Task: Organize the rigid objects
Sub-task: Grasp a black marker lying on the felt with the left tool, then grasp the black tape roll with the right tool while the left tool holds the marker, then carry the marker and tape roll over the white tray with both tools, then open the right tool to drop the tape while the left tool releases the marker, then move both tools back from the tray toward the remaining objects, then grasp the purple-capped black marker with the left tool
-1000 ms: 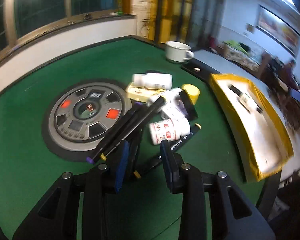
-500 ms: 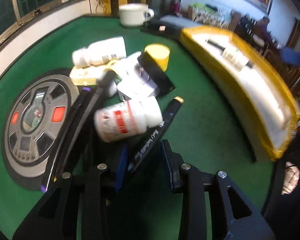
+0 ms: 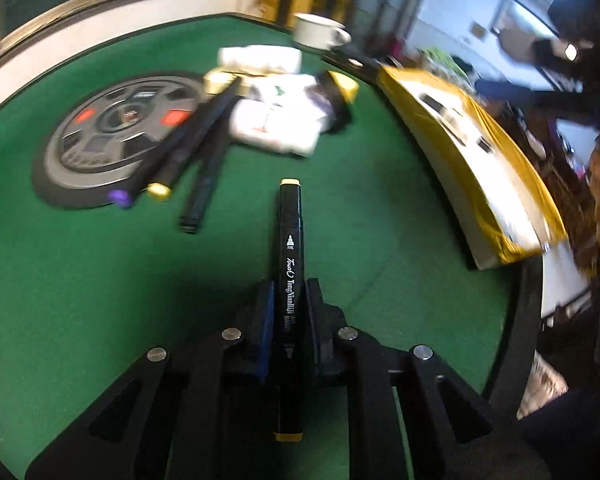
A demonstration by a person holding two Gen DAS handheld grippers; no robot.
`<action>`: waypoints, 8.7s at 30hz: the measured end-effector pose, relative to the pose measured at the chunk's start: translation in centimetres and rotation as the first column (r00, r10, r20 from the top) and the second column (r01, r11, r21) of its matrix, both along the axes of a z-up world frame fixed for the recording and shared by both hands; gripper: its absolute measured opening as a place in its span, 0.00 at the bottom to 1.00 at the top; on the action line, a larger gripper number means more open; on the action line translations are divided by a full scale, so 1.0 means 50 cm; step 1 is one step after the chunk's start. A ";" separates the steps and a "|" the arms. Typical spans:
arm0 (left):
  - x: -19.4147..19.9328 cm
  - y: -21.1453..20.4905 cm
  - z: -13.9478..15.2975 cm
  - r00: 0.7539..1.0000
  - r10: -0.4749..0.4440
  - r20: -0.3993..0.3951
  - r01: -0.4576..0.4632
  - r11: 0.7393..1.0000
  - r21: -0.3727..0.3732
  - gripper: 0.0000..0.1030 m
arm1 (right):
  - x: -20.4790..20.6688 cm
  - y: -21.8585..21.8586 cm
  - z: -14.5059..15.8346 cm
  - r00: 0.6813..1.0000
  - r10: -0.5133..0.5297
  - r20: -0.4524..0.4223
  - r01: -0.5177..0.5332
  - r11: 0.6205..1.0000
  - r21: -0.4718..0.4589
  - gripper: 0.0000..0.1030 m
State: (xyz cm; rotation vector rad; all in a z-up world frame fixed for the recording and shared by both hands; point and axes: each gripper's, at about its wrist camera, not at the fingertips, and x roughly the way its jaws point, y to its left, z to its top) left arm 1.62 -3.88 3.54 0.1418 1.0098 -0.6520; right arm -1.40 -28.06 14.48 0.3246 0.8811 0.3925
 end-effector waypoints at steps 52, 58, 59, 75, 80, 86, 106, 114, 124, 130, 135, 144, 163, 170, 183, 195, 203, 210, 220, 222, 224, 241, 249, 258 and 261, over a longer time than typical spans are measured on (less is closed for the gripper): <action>0.010 0.008 -0.009 0.989 0.077 0.124 -0.079 0.997 0.007 0.12 | -0.182 0.154 -0.138 0.995 0.053 -0.088 -0.070 0.977 -0.201 0.39; 0.012 0.023 -0.002 0.992 0.091 0.088 -0.087 0.995 -0.056 0.12 | -0.185 0.143 -0.152 0.996 0.037 -0.081 -0.051 0.983 -0.177 0.14; 0.010 0.024 0.005 0.990 0.095 0.103 -0.090 0.994 -0.055 0.12 | -0.191 0.145 -0.148 0.997 0.048 -0.066 -0.059 0.980 -0.189 0.14; -0.030 0.002 0.086 0.963 0.123 0.241 -0.090 0.985 -0.145 0.12 | -0.234 0.066 -0.047 0.991 -0.011 0.130 0.018 0.998 -0.054 0.13; -0.051 -0.068 0.121 0.968 0.061 0.242 -0.019 0.985 -0.172 0.12 | -0.241 -0.030 -0.023 0.979 -0.132 0.156 0.134 0.991 0.001 0.13; -0.053 -0.205 0.170 0.974 -0.055 0.222 0.099 0.977 -0.191 0.12 | -0.238 -0.158 -0.011 0.955 -0.258 0.150 0.248 0.965 0.081 0.13; 0.021 -0.500 0.154 0.973 -0.134 0.186 0.138 0.990 -0.012 0.12 | -0.109 -0.382 -0.013 0.924 -0.370 0.094 0.364 0.928 0.079 0.13; 0.055 -0.565 0.139 0.971 -0.142 0.193 0.132 0.989 0.063 0.12 | -0.031 -0.422 -0.042 0.927 -0.372 0.047 0.372 0.928 0.016 0.13; 0.061 -0.615 0.106 0.973 -0.154 0.172 0.136 0.985 0.110 0.12 | 0.021 -0.450 -0.068 0.930 -0.368 -0.005 0.368 0.930 -0.024 0.13; 0.061 -0.627 0.093 0.972 -0.158 0.173 0.136 0.982 0.131 0.12 | 0.034 -0.464 -0.086 0.930 -0.366 -0.026 0.365 0.930 -0.031 0.13; 0.064 -0.631 0.088 0.974 -0.145 0.176 0.121 0.982 0.143 0.12 | 0.040 -0.468 -0.086 0.929 -0.368 -0.028 0.367 0.930 -0.038 0.13; 0.065 -0.630 0.086 0.973 -0.137 0.185 0.110 0.983 0.149 0.12 | 0.045 -0.471 -0.094 0.925 -0.377 -0.037 0.375 0.926 -0.046 0.13; 0.058 -0.620 0.121 0.977 -0.133 0.169 0.121 0.989 0.084 0.12 | 0.012 -0.471 -0.039 0.909 -0.416 0.035 0.418 0.903 -0.097 0.24; 0.028 -0.554 0.185 0.968 -0.110 0.224 0.116 0.993 -0.011 0.12 | -0.042 -0.432 0.004 0.908 -0.412 0.073 0.417 0.906 -0.076 0.36; -0.009 -0.297 0.210 0.968 -0.001 0.249 0.031 0.993 -0.118 0.12 | -0.148 -0.262 0.074 0.915 -0.350 0.201 0.359 0.933 -0.009 0.56; 0.073 -0.026 0.123 0.970 0.145 0.197 -0.133 0.988 -0.076 0.12 | -0.131 -0.091 0.026 0.971 -0.193 0.138 0.194 0.981 0.008 0.56; 0.207 0.025 0.064 0.984 0.158 0.083 -0.155 0.987 -0.045 0.12 | -0.139 -0.073 0.015 0.975 -0.190 0.118 0.189 0.982 0.021 0.56; 0.286 -0.017 0.040 0.996 0.090 0.005 -0.089 0.996 -0.023 0.12 | -0.147 -0.073 0.012 0.973 -0.204 0.107 0.203 0.979 0.023 0.56; 0.313 -0.059 0.014 1.000 0.031 0.000 -0.030 0.999 0.035 0.12 | -0.141 -0.078 0.009 0.971 -0.218 0.098 0.216 0.976 0.033 0.56; 0.322 -0.056 0.012 0.999 0.043 0.001 -0.043 0.998 0.038 0.13 | -0.138 -0.075 0.007 0.973 -0.212 0.095 0.210 0.977 0.034 0.56; 0.318 -0.052 0.011 0.999 0.044 0.005 -0.045 0.998 0.041 0.13 | -0.138 -0.072 0.006 0.974 -0.208 0.093 0.206 0.978 0.031 0.56; 0.192 0.054 -0.006 0.987 0.153 0.052 -0.158 0.982 0.105 0.12 | -0.130 -0.029 0.010 0.984 -0.156 0.083 0.156 0.988 0.015 0.56; 0.083 0.101 -0.008 0.950 0.299 0.091 -0.306 0.949 0.077 0.12 | -0.067 0.066 0.015 1.000 -0.023 0.019 0.022 0.999 0.024 0.56; 0.074 0.099 -0.012 0.954 0.270 0.129 -0.280 0.958 0.066 0.12 | 0.110 0.173 -0.049 0.984 0.023 -0.178 -0.040 0.995 -0.092 0.56; 0.072 0.101 -0.012 0.955 0.264 0.134 -0.275 0.959 0.067 0.12 | 0.161 0.188 -0.075 0.972 0.023 -0.234 -0.059 0.987 -0.148 0.50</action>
